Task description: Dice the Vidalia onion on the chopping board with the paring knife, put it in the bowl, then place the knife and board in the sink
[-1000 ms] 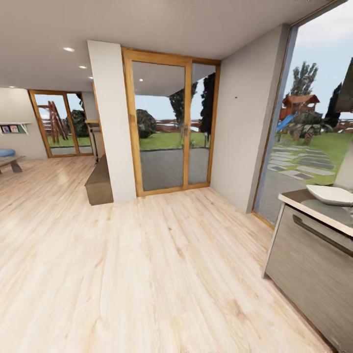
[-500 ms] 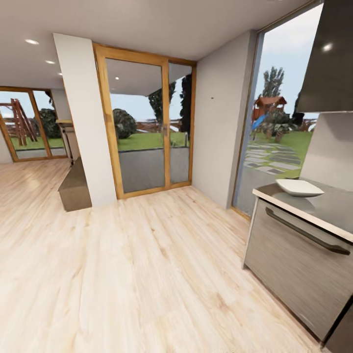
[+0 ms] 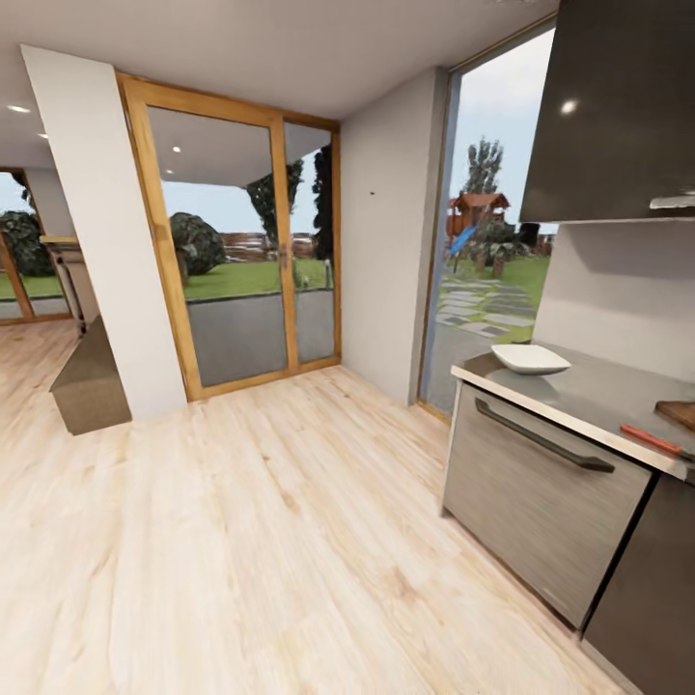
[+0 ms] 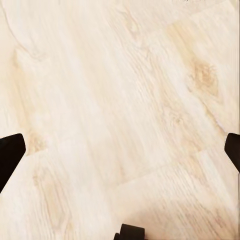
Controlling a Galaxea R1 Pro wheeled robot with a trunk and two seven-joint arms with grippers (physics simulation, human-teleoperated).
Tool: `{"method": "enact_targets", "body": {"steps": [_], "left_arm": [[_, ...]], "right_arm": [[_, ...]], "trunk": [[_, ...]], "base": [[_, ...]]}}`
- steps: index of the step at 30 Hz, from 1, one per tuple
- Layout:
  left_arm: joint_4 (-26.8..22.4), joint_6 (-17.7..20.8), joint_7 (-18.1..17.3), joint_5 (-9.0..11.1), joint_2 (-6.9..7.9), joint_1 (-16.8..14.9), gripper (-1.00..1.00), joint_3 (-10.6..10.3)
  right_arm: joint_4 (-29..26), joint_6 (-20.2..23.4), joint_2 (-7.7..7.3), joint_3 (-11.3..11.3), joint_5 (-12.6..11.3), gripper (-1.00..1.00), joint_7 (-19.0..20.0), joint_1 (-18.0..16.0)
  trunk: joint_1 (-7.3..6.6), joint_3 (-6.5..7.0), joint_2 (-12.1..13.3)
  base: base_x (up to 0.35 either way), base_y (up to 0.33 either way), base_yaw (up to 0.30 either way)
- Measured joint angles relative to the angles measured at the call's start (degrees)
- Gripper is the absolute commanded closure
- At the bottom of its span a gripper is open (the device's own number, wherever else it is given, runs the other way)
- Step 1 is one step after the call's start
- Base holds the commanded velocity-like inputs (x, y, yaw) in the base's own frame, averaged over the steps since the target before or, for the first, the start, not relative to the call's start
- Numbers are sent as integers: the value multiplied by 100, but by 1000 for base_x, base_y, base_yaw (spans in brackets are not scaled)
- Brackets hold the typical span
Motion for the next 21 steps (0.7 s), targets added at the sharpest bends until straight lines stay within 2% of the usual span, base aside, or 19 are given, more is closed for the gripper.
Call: {"method": "enact_targets", "body": {"steps": [18,21], "left_arm": [[-12,-12,-1,-8,-16,0,-100,-7],[-17,-14,-1,-8,-39,1,-100,-8]], "right_arm": [[0,-2,8,0,7,-100,0,0],[0,-1,15,0,7,-100,-1,0]], "trunk": [[0,0,0],[0,0,0]], "base": [[0,0,-276],[0,0,-127]]}}
